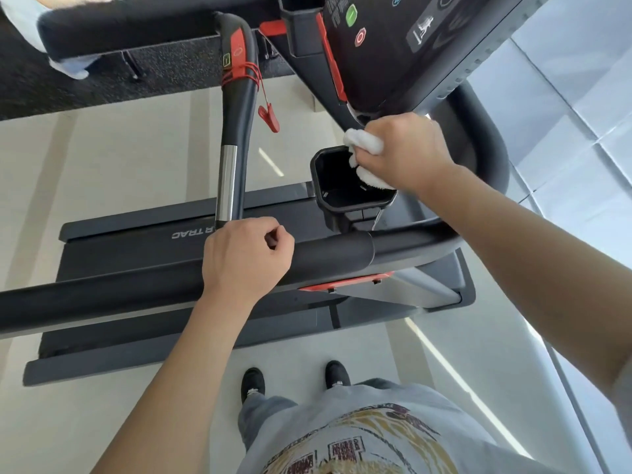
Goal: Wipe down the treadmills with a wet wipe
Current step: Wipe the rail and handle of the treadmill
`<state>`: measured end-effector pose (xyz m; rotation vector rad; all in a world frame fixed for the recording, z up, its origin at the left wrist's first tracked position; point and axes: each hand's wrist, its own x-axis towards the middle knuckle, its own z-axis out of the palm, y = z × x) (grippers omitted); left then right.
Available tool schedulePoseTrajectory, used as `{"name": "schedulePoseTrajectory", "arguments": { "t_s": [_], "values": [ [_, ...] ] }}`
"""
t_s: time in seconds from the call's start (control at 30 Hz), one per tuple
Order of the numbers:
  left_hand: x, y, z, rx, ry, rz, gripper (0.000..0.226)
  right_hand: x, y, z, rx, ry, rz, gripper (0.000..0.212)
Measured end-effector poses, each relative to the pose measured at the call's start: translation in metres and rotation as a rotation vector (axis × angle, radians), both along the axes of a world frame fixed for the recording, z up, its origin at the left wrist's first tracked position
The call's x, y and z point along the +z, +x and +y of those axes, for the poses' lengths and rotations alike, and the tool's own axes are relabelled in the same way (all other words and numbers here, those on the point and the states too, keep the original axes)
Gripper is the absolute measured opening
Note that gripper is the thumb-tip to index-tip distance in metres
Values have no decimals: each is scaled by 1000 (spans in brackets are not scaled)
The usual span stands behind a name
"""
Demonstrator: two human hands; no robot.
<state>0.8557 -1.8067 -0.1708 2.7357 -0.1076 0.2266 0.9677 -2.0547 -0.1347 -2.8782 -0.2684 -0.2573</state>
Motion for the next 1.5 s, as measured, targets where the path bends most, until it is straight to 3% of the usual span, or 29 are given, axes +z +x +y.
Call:
{"name": "schedulePoseTrajectory", "arguments": {
  "t_s": [0.23, 0.3, 0.47, 0.63, 0.93, 1.07, 1.27, 1.5],
  "values": [
    [-1, 0, 0, 8, 3, 8, 32, -5, -19, 28, 114, -120, 90, 18],
    [-1, -1, 0, 4, -3, 3, 33, -6, -29, 29, 112, -148, 93, 27],
    [-2, 0, 1, 18, -15, -13, 34, -11, -46, 20, -3, 11, 52, 35],
    [-2, -1, 1, 4, -26, -30, 34, -2, -70, 27, 45, 196, 84, 42],
    [2, -13, 32, 12, -81, 33, 29, -25, -99, 52, 123, 149, -112, 41],
    [-2, -29, 61, -19, -167, -20, 25, -26, -107, 76, 167, 234, -139, 41],
    [-3, -34, 110, -38, -158, -22, 14, -40, -131, 161, 326, 352, -102, 24],
    [3, -12, 158, -49, -179, 102, 18, -39, -98, 200, 168, 304, -137, 28]
  ]
}}
